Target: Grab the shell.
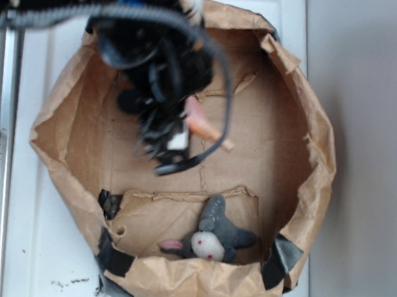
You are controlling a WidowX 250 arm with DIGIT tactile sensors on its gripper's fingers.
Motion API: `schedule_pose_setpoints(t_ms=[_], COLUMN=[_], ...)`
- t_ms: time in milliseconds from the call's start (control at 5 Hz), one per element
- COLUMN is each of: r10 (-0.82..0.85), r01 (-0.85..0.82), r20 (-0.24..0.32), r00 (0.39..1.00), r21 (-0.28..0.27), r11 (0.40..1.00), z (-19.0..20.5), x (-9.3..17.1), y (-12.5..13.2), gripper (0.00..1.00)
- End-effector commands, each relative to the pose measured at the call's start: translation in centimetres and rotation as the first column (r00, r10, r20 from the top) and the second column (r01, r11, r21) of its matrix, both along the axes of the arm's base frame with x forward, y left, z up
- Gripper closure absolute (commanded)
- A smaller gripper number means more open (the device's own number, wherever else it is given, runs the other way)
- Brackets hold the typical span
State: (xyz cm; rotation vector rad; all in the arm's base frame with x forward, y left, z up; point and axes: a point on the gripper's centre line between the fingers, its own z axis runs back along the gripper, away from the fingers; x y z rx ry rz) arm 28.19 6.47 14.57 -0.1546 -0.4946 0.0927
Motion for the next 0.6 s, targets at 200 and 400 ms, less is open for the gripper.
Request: schedule_pose_setpoints(t_ms=[200, 400], r10=[0.202, 0.188], r01=[-0.206, -0.190], r20=[0.048, 0.037], r00=[0.978, 0.982], r21=[0.333, 0.291], r11=[0.920, 0.938], z=[5.42, 5.44], x=[-0.54, -0.38], y=[-0.59, -0.28], gripper=[1.00, 1.00])
